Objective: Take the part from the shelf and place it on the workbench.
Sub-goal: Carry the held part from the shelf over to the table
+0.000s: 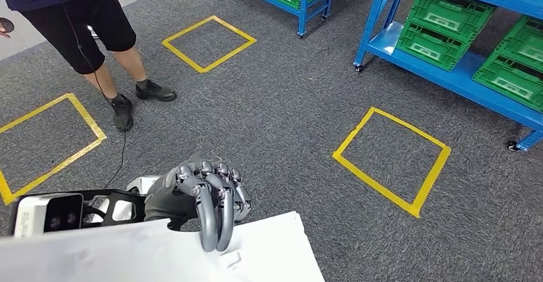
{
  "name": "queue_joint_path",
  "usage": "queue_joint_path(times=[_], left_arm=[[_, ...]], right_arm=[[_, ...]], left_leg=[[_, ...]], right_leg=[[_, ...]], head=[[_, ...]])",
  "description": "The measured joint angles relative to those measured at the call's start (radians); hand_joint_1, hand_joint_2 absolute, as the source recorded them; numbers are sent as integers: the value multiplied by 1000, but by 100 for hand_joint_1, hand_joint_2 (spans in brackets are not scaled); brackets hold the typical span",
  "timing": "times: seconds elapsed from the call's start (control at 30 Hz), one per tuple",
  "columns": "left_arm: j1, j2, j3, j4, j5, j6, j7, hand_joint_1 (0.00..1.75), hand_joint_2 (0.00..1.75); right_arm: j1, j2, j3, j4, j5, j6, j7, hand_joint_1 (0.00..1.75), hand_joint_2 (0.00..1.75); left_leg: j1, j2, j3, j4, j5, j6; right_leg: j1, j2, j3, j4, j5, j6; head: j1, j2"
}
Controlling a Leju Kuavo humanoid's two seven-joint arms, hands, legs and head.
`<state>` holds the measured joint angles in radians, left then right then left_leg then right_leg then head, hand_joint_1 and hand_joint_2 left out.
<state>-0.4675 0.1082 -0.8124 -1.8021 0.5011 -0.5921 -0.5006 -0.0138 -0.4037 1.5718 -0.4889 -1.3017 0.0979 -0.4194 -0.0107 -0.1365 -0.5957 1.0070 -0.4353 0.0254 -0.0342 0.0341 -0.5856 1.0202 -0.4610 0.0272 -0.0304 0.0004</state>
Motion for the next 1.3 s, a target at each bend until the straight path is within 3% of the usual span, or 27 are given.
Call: queue_joint_path(times=[0.03,0.1,0.17,0.23,0.27,0.3,0.37,0.43,0.53,0.6,0.67,0.73,0.77,0.8,0.83,0.9,0.97,1.1,1.13,1.23,1.27,1.3], left_arm=[[0,0,-1,1,5,0,3,171,175],[-3,0,-3,4,10,0,6,171,175],[-4,0,-5,8,12,0,8,171,175],[-4,0,-9,14,12,0,8,171,175],[-4,0,-10,17,12,0,8,171,175],[-4,0,-11,20,13,0,8,171,175],[-7,0,-12,25,16,1,8,171,175],[-11,-1,-13,29,20,4,7,171,175],[-14,-1,-14,34,23,5,5,171,175],[-18,-4,-15,35,25,6,5,171,175],[-22,-10,-18,38,26,8,5,171,175],[-22,-13,-23,43,27,9,8,171,175],[-21,-13,-26,45,27,9,9,171,175],[-21,-14,-28,47,27,9,9,171,175],[-21,-15,-31,48,27,9,10,171,175],[-22,-15,-33,50,30,9,12,171,175],[-23,-16,-35,51,33,9,16,171,175],[-25,-16,-35,52,38,9,18,171,175],[-26,-16,-35,52,39,9,19,171,175],[-25,-16,-37,53,39,9,21,171,175],[-23,-15,-37,55,39,9,22,171,175],[-23,-15,-37,55,39,9,23,171,175]], right_arm=[[-1,-1,0,-6,0,0,0,0,0],[0,-3,0,-16,-2,-1,1,0,0],[5,-4,0,-23,-5,-3,2,0,0],[9,-5,0,-28,-7,-5,4,0,0],[10,-5,0,-29,-9,-6,5,0,0],[10,-4,0,-31,-11,-8,5,0,0],[9,-4,-1,-35,-23,-15,6,0,0],[7,-3,-4,-37,-41,-21,6,0,0],[5,-3,-7,-40,-50,-24,7,0,0],[7,-5,-8,-42,-50,-23,8,0,0],[11,-7,-8,-44,-52,-23,9,0,0],[17,-8,-7,-45,-54,-23,10,0,0],[19,-8,-7,-46,-56,-23,11,0,0],[20,-8,-6,-47,-56,-24,11,0,0],[21,-9,-6,-48,-56,-24,12,0,0],[20,-9,-5,-54,-51,-26,13,0,0],[17,-12,-4,-62,-43,-27,15,0,0],[12,-15,-4,-73,-36,-27,16,0,0],[13,-15,-3,-75,-35,-27,15,0,0],[13,-16,-3,-76,-32,-27,15,0,0],[13,-16,-3,-76,-30,-27,15,0,0],[13,-16,-3,-76,-28,-27,15,0,0]], left_leg=[[0,8,-4,4,-2,-4],[0,60,-28,55,-30,-13],[3,116,-93,183,-89,-22],[10,131,-160,297,-124,-26],[12,133,-169,305,-116,-26],[12,135,-153,267,-90,-23],[8,147,-79,123,-26,-11],[0,160,-26,23,0,0],[-5,153,-13,-2,2,10],[-1,143,8,-26,13,20],[1,135,22,-39,20,27],[-2,124,22,-38,18,31],[-2,117,23,-37,16,31],[-2,110,24,-34,13,29],[-1,104,24,-30,9,26],[-2,95,23,-15,-4,16],[-6,91,19,-4,-15,6],[-1,101,4,30,-41,-10],[1,109,-17,74,-64,-16],[10,125,-121,267,-141,-27],[11,127,-141,295,-142,-27],[12,130,-140,283,-125,-25]], right_leg=[[0,-8,1,-1,0,-7],[-3,-26,7,-2,-2,-18],[1,-46,11,-2,-6,-25],[4,-70,13,-2,-10,-29],[6,-81,14,-2,-12,-29],[7,-90,16,-2,-14,-29],[11,-104,22,-3,-19,-25],[16,-114,25,-4,-23,-19],[17,-126,30,-12,-26,-6],[18,-99,18,17,-41,-3],[15,-56,-37,124,-82,-8],[14,-40,-110,240,-113,-8],[12,-39,-128,255,-107,-1],[10,-38,-125,230,-86,9],[7,-38,-104,171,-55,20],[2,-36,-49,44,3,29],[4,-35,-26,-1,22,14],[1,-42,-19,-1,20,-14],[-1,-46,-17,-2,18,-19],[5,-65,-14,-1,13,-29],[7,-73,-13,-1,12,-30],[9,-81,-11,-1,10,-31]], head=[[0,0],[-4,0],[-9,0],[-9,0],[-9,0],[-8,0],[-8,0],[-7,0],[-8,0],[-4,0],[3,0],[6,0],[6,0],[6,0],[6,0],[9,0],[11,0],[9,0],[8,0],[5,0],[5,0],[5,0]])
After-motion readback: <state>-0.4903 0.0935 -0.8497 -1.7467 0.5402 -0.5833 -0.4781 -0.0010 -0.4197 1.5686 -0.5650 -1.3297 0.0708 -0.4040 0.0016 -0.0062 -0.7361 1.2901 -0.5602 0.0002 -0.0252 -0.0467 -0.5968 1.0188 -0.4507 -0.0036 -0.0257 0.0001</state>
